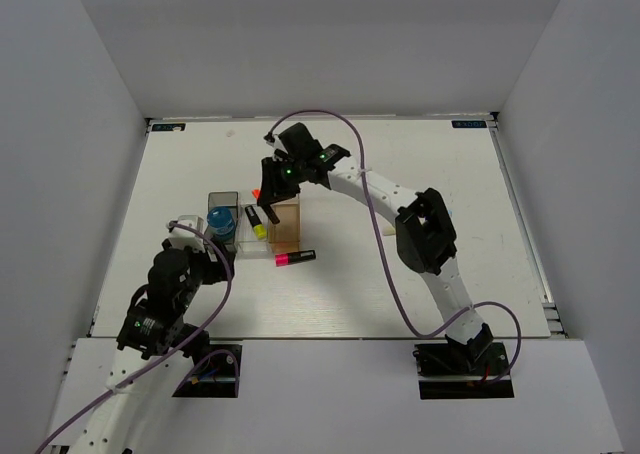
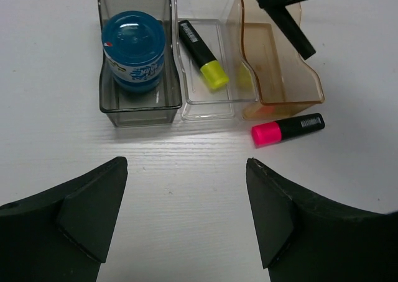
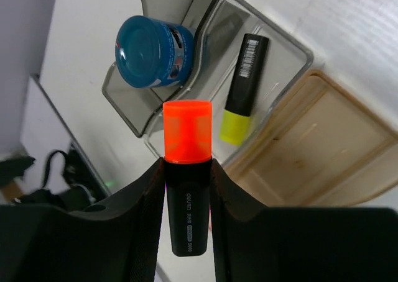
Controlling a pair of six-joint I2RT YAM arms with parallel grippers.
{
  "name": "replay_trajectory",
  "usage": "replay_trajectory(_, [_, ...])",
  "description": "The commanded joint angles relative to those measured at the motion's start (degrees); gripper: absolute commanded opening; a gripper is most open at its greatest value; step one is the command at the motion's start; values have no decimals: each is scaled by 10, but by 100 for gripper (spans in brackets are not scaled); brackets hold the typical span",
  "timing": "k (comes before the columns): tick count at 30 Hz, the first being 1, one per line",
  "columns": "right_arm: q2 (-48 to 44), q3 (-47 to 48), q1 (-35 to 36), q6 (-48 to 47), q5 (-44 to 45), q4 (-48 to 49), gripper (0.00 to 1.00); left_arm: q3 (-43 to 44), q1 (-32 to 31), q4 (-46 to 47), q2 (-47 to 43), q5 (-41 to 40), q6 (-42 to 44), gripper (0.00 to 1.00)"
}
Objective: Sort the stationery into containers
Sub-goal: Place the pen in the storage box.
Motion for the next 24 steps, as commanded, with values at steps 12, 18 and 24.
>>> replay_trajectory(12, [51, 49, 43, 142, 75, 102, 0, -5, 3, -1, -12, -34, -4, 87])
replay_trajectory(18, [54, 43, 40, 94, 111, 104, 0, -5, 3, -1, -9, -33, -4, 87])
replay_trajectory(24, [54, 30, 38, 77, 116, 110, 29, -5, 4, 0, -4, -28, -3, 87])
